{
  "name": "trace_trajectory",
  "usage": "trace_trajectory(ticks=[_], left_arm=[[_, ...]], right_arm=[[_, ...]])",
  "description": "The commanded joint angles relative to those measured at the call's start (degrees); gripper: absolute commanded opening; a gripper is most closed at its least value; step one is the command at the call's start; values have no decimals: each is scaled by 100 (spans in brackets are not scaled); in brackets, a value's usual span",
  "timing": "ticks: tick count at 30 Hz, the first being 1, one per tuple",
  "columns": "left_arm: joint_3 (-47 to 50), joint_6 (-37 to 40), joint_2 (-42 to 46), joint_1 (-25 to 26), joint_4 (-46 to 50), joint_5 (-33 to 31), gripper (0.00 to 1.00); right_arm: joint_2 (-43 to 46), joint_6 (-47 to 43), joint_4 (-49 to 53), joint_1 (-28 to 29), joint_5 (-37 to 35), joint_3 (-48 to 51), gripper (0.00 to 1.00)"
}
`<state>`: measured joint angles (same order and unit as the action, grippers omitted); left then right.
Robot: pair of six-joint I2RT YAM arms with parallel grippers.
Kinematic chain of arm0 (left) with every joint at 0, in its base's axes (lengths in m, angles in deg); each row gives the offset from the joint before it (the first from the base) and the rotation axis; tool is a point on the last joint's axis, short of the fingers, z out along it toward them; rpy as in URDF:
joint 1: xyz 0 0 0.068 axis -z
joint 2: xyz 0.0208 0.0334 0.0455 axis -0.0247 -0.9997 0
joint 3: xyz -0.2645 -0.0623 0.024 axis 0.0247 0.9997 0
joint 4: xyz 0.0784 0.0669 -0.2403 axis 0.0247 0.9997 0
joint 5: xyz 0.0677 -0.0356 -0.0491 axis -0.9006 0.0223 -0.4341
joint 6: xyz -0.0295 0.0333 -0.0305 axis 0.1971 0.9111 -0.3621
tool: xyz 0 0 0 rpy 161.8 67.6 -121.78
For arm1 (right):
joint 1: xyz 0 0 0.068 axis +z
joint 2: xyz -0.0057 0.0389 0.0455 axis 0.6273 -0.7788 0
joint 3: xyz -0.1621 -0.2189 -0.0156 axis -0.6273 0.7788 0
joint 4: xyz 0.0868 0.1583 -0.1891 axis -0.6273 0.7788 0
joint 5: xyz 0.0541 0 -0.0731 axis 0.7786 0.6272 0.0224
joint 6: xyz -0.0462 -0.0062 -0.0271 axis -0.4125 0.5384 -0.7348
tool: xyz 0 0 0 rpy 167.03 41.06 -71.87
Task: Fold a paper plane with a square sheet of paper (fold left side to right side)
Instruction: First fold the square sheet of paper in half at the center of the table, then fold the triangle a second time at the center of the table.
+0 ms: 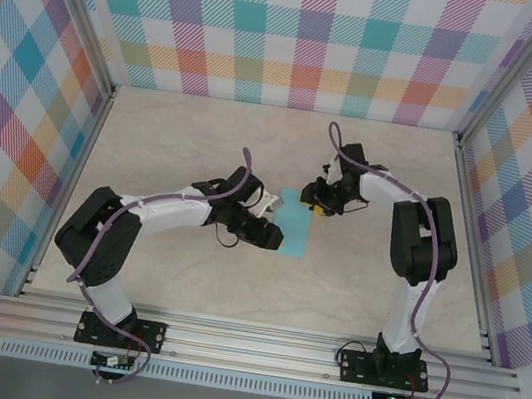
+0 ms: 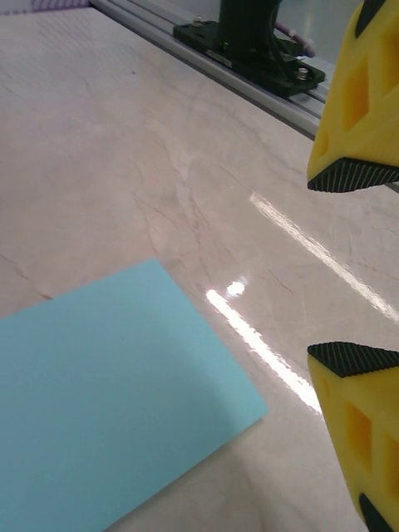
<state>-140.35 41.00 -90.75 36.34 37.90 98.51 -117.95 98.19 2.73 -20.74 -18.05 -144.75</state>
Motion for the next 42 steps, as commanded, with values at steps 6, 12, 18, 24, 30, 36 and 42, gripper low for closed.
trace_trajectory(ticks=[6,12,18,24,30,36,42], left_arm=[[0,93,280,138,-392,-1230,56],[86,96,302,196,-513,-1415,57],[93,69,252,223,-618,-1408,57],[132,112,373,271,-671,-1587,58],[158,538,593,561,-615,-2148,59],[-2,1008,652,1164,-426,-2944,60],[-216,1069,323,1656,-434,-3364,62]], right_arm=[[1049,-102,395,-83,-97,866,49],[1079,328,-201,-80,635,1577,49],[716,562,-537,-72,1068,1638,44],[525,673,-684,-47,1233,1576,43],[627,910,-889,-51,1515,1568,38],[891,1102,-758,-53,1617,1364,35],[989,1197,-565,-47,1688,1137,35]])
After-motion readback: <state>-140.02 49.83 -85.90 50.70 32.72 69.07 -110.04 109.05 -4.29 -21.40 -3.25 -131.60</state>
